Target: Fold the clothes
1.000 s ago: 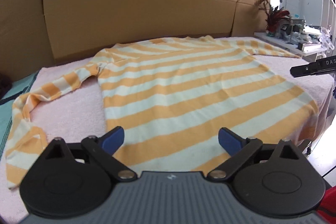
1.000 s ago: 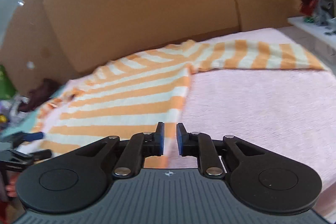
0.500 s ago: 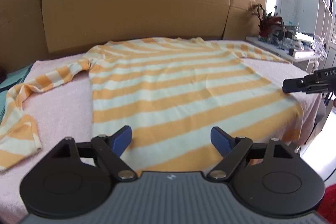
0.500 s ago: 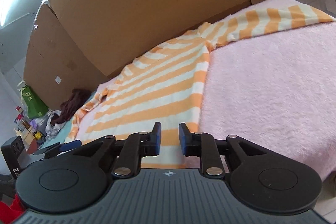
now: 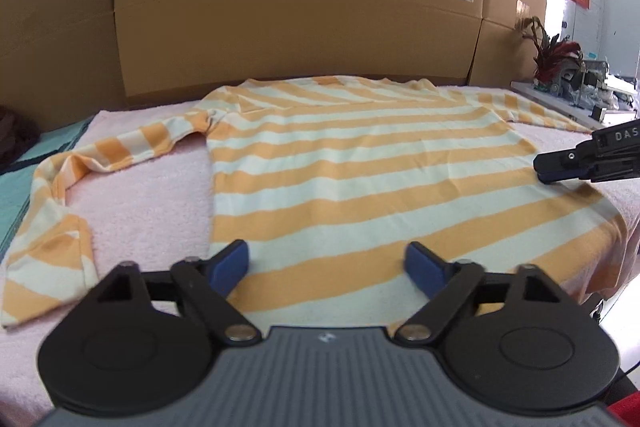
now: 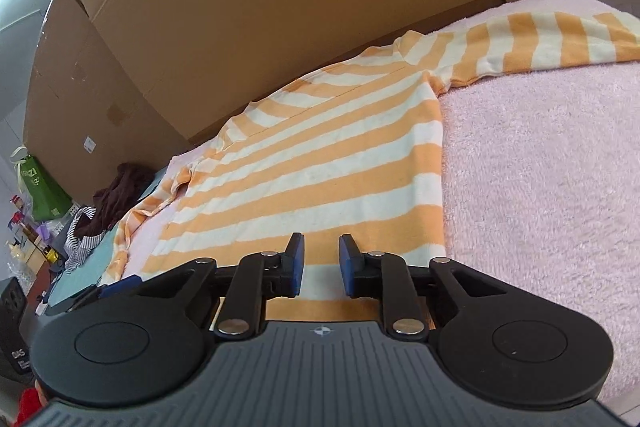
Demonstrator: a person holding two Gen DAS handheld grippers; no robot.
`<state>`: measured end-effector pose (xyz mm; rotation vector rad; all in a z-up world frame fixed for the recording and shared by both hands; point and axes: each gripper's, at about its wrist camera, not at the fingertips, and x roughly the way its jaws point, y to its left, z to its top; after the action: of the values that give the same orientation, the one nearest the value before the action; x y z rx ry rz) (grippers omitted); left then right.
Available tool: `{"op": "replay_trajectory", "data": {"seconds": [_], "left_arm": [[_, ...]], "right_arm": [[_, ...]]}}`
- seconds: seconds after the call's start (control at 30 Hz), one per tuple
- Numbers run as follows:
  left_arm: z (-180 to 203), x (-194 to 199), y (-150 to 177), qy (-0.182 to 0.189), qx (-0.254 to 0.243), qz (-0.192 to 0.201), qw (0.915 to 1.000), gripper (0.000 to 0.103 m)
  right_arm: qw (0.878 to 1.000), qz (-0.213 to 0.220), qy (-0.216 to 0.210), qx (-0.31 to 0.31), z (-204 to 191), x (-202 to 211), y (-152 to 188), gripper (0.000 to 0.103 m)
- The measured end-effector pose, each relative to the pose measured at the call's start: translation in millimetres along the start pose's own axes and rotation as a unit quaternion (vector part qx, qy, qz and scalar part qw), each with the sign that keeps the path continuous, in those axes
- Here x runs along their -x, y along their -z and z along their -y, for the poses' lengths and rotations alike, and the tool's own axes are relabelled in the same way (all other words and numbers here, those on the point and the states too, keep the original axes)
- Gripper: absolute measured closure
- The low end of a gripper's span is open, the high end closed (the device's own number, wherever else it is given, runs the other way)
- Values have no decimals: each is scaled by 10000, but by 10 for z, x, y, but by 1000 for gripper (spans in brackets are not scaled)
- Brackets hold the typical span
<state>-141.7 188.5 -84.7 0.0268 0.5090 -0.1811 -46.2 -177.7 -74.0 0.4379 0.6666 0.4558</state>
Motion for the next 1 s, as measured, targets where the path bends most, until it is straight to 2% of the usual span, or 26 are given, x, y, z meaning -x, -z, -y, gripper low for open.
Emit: {"op": "replay_trajectory", "data": {"seconds": [0.07, 0.17, 0.2, 0.23, 0.3, 0.37, 0.43, 0.47, 0.53, 0.6, 0.63, 0.7, 0.73, 0.77, 0.87, 0.93, 1.0], "left_arm": [[-134, 118, -47, -228, 150, 154, 9995, 34], [-387, 325, -78, -610, 556, 336, 9960, 36], [-480, 402, -63, -728, 810, 361, 9934, 40], [-573, 478, -46, -839, 1073, 381, 9899, 43], [-719, 579, 35, -792, 1610, 311, 9833, 44], [-824, 642, 118, -829, 2064, 234, 9747, 55], [-873, 661, 200, -1026, 2400, 162, 9652, 94], [-906, 644, 232, -1096, 2562, 91, 9603, 101], [-987, 620, 297, -1221, 2919, 45, 9486, 103], [-1103, 633, 377, -1336, 3505, 176, 9268, 103], [-1173, 640, 445, -1276, 3962, 317, 9087, 103], [-1287, 639, 571, -1120, 4802, 573, 8681, 103], [-1323, 630, 623, -1043, 5144, 671, 8485, 103], [-1336, 622, 633, -1038, 5319, 710, 8374, 103], [-1309, 606, 574, -1274, 5469, 741, 8242, 103], [-1299, 618, 589, -1435, 5650, 914, 8073, 102], [-1328, 603, 609, -1455, 5795, 1004, 7955, 102]], "right_arm": [[9997, 118, -45, 218, -115, -50, -135, 75], [9984, 134, -345, 421, -333, -256, -391, 68], [9973, 165, -447, 551, -416, -332, -454, 65], [9956, 189, -486, 784, -527, -431, -505, 64], [9873, 235, -387, 1521, -787, -676, -544, 55], [9746, 331, -58, 2216, -986, -927, -493, 55], [9628, 328, 73, 2680, -1089, -1142, -407, 55], [9576, 315, 114, 2862, -1124, -1240, -365, 55], [9578, 213, 133, 2862, -1106, -1365, -314, 55], [9629, 44, 64, 2696, -1046, -1407, -337, 54], [9662, 7, 19, 2579, -1015, -1407, -369, 53], [9735, -13, -193, 2279, -924, -1360, -414, 39], [9762, -31, -221, 2156, -893, -1357, -427, 39], [9788, -48, -248, 2032, -862, -1354, -440, 39], [9820, -87, -347, 1856, -827, -1347, -449, 39], [9821, -92, -399, 1841, -825, -1333, -444, 39], [9820, -82, -417, 1840, -830, -1338, -443, 39]]}}
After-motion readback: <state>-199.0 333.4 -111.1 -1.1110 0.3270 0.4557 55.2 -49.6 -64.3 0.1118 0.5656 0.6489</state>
